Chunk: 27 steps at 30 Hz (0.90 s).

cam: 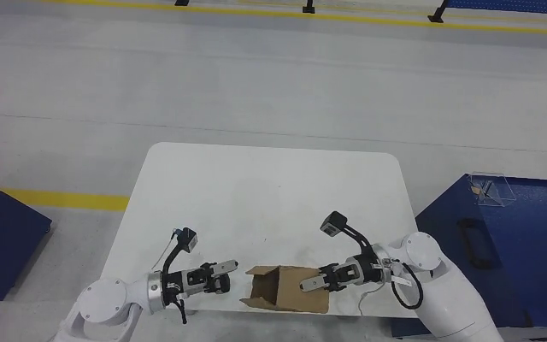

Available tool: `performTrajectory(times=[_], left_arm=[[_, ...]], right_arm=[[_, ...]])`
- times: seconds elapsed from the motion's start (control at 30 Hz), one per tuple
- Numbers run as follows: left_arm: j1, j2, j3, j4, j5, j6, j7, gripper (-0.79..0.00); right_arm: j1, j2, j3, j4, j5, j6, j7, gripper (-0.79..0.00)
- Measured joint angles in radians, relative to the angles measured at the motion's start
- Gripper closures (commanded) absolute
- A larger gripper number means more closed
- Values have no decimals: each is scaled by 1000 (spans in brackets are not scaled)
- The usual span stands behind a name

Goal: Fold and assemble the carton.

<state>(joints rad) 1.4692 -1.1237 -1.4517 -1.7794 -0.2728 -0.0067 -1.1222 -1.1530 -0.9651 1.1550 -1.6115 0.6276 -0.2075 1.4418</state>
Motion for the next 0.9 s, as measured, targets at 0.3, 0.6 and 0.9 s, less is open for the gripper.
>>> performTrajectory(times=[0.3, 0.6, 0.9], left_arm=[[-7, 15, -13, -71, 157, -58, -17, -785], [45, 43, -11, -278, 519, 14, -84, -785], [-26, 42, 75, -260, 510, 145, -80, -785]], right_arm=[[-22, 2, 4, -27, -28, 10, -36, 0], [-51, 12, 30, -50, -69, -3, -26, 0], [-62, 13, 15, -67, -107, -12, -38, 0]])
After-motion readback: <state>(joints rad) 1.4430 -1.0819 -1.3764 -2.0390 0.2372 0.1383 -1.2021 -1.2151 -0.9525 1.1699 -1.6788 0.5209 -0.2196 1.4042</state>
